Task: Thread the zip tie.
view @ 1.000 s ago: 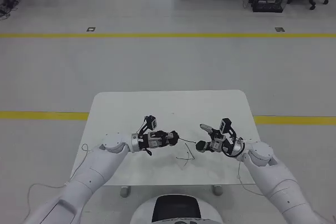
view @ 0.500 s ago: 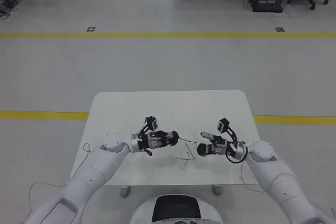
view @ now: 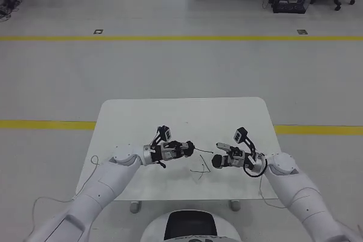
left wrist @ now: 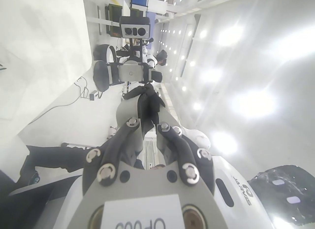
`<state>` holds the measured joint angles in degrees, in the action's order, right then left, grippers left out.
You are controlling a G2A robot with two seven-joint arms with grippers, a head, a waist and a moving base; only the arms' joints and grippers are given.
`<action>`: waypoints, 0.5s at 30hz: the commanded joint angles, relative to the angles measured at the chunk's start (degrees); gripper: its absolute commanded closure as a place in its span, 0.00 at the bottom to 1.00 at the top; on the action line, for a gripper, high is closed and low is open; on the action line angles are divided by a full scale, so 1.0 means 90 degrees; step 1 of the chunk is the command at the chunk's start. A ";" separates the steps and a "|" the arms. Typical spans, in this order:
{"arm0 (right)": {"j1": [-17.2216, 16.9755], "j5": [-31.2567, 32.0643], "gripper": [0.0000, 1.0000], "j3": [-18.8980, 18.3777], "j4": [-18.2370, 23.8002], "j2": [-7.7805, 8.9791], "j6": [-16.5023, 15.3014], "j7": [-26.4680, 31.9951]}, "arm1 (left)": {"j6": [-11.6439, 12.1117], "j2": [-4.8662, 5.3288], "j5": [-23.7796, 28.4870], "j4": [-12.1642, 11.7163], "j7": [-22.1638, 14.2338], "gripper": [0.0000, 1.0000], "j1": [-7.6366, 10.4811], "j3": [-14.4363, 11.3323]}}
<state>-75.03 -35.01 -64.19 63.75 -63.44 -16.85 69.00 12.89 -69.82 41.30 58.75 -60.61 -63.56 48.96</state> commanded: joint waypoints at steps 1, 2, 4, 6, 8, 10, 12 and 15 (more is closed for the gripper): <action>0.0007 -0.0006 0.00 -0.0027 -0.0062 0.0015 -0.0293 0.0488 | -0.0029 0.0015 -0.0101 0.0043 0.0205 1.00 -0.0034 0.0010; 0.0026 -0.0014 0.00 -0.0045 -0.0045 0.0016 -0.0293 0.0615 | -0.0042 0.0021 -0.0122 0.0070 0.0234 1.00 -0.0048 0.0014; 0.0039 0.0011 0.00 -0.0109 -0.0036 0.0017 -0.0293 0.0758 | -0.0061 0.0033 -0.0141 0.0115 0.0255 1.00 -0.0069 0.0026; 0.0042 0.0191 0.00 -0.0199 0.0036 0.0013 -0.0293 0.0818 | -0.0070 0.0049 -0.0242 0.0152 0.0323 1.00 -0.0079 0.0031; 0.0014 0.0304 0.00 -0.0276 0.0132 -0.0005 -0.0293 0.0922 | -0.0090 0.0060 -0.0304 0.0198 0.0390 1.00 -0.0092 0.0035; 0.0005 0.0312 0.00 -0.0294 0.0124 -0.0007 -0.0293 0.0914 | -0.0001 0.0064 -0.0281 0.0278 0.0377 1.00 -0.0121 0.0043; 0.0005 0.0312 0.00 -0.0294 0.0124 -0.0007 -0.0293 0.0914 | -0.0001 0.0064 -0.0281 0.0278 0.0377 1.00 -0.0121 0.0043; 0.0005 0.0312 0.00 -0.0294 0.0124 -0.0007 -0.0293 0.0914 | -0.0001 0.0064 -0.0281 0.0278 0.0377 1.00 -0.0121 0.0043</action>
<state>-74.98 -32.20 -66.84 64.86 -63.50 -19.48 77.23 12.89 -69.25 38.78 61.25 -57.22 -64.65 49.36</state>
